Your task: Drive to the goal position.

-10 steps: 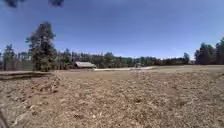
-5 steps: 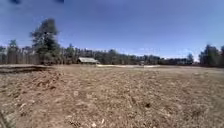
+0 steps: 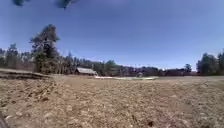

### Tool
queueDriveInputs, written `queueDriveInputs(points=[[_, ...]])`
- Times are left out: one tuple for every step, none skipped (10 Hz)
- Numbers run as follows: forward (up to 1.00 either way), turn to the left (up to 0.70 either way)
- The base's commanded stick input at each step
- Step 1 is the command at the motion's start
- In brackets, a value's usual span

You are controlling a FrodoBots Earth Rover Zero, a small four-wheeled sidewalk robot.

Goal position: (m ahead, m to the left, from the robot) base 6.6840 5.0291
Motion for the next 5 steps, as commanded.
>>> queueDriveInputs(points=[[0.7, 0.0], [0.7, 0.0], [0.7, 0.0], [0.7, 0.0], [0.7, 0.0]])
